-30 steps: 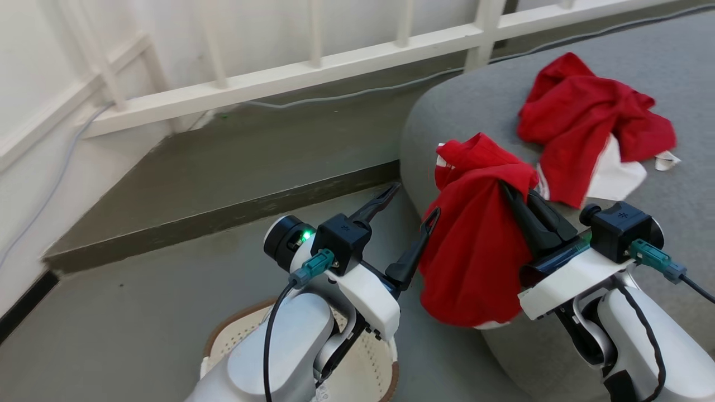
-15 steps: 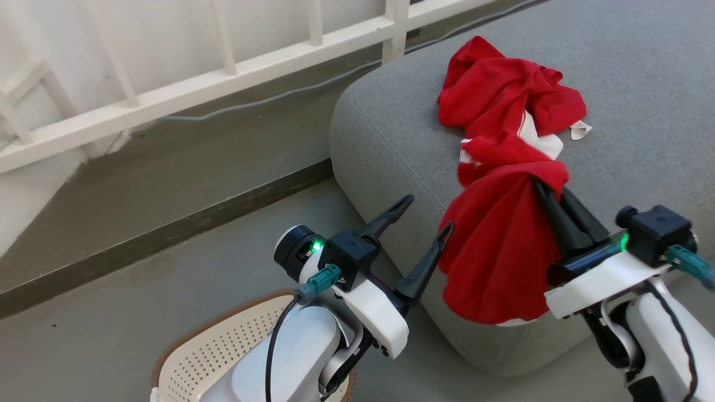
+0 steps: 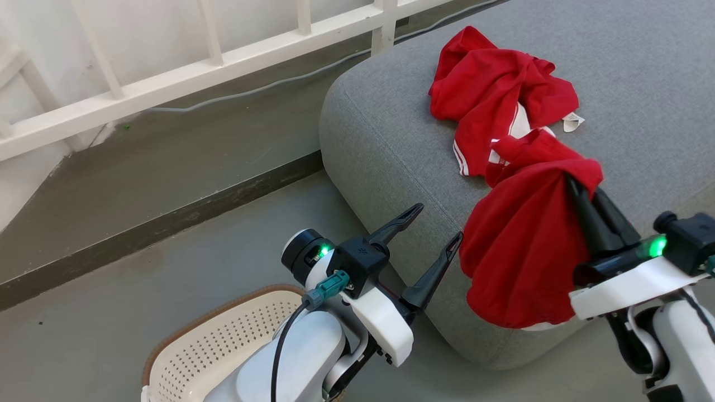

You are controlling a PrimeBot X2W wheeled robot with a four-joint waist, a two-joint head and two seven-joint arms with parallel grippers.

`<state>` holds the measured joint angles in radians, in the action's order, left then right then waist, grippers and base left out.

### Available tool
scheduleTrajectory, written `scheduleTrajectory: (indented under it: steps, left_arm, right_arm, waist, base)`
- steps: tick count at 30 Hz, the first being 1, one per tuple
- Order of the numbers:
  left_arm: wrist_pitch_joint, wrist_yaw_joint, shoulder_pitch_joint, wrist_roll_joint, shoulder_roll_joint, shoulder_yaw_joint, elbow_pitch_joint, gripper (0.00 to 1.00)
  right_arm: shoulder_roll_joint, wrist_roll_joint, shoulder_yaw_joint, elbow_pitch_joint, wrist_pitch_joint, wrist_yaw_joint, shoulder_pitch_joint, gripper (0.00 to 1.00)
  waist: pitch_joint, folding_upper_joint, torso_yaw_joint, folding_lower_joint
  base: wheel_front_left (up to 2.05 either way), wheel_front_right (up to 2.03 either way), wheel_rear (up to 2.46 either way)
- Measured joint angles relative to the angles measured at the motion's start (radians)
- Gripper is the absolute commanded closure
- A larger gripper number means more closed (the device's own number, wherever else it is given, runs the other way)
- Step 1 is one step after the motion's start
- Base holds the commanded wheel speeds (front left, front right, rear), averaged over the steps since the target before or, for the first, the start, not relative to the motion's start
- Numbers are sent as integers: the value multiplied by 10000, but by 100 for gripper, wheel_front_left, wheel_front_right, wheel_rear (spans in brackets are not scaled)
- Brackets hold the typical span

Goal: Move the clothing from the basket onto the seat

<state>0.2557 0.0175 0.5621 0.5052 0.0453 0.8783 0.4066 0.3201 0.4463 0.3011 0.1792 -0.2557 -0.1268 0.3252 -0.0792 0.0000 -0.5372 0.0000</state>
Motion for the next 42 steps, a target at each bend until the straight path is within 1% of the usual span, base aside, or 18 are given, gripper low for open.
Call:
scheduleTrajectory:
  steps: [5, 7, 13, 19, 24, 32, 36, 40, 42]
  left_arm:
    - [0, -12, 1, 44, 0, 13, 10, 0]
    - [0, -15, 4, 42, 4, 19, 23, 0]
    - [0, -111, 213, -35, 25, 203, 136, 0]
    - [0, -203, 834, -36, 38, 679, 265, 0]
    - [0, -291, 1460, -29, 61, 1160, 479, 0]
    - [0, -527, 2269, 176, 115, 1883, 880, 0]
    - [0, -677, 2563, 261, 125, 2128, 986, 0]
    - [0, -744, 2881, 314, 138, 2382, 1131, 0]
    - [0, -823, 3015, 314, 140, 2497, 1185, 0]
  right_arm:
    - [0, -2, -708, 58, -2, 0, 63, 100]
    - [6, -2, -823, 100, -2, 0, 158, 100]
    - [194, -86, -1377, 635, -2, 0, 1233, 100]
    - [449, -82, -2033, 1406, -2, 0, 2267, 100]
    - [855, -222, -2541, 1852, -2, 0, 3289, 100]
    - [1227, -694, -4142, 2483, -2, 0, 4808, 100]
    - [1609, -909, -4893, 2936, -2, 0, 5488, 100]
    - [2050, -1187, -5242, 3501, -4, 0, 6119, 100]
    - [2257, -1371, -5643, 3827, -4, 0, 6443, 100]
  waist:
    - [-179, 0, -31, 0]
    - [-243, 0, -35, 0]
    - [-740, 0, -47, 0]
    - [-1494, 0, 139, 0]
    - [-2317, 0, 373, 0]
    - [-3775, 0, 791, 0]
    - [-4442, 0, 1004, 0]
    - [-5034, 0, 1221, 0]
    - [-5309, 0, 1342, 0]
  base:
    - [0, 0, 0]
    - [0, 0, 0]
    - [0, 0, 0]
    - [0, 0, 0]
    - [0, 0, 0]
    - [0, 0, 0]
    - [0, 0, 0]
    - [0, 0, 0]
    - [0, 0, 0]
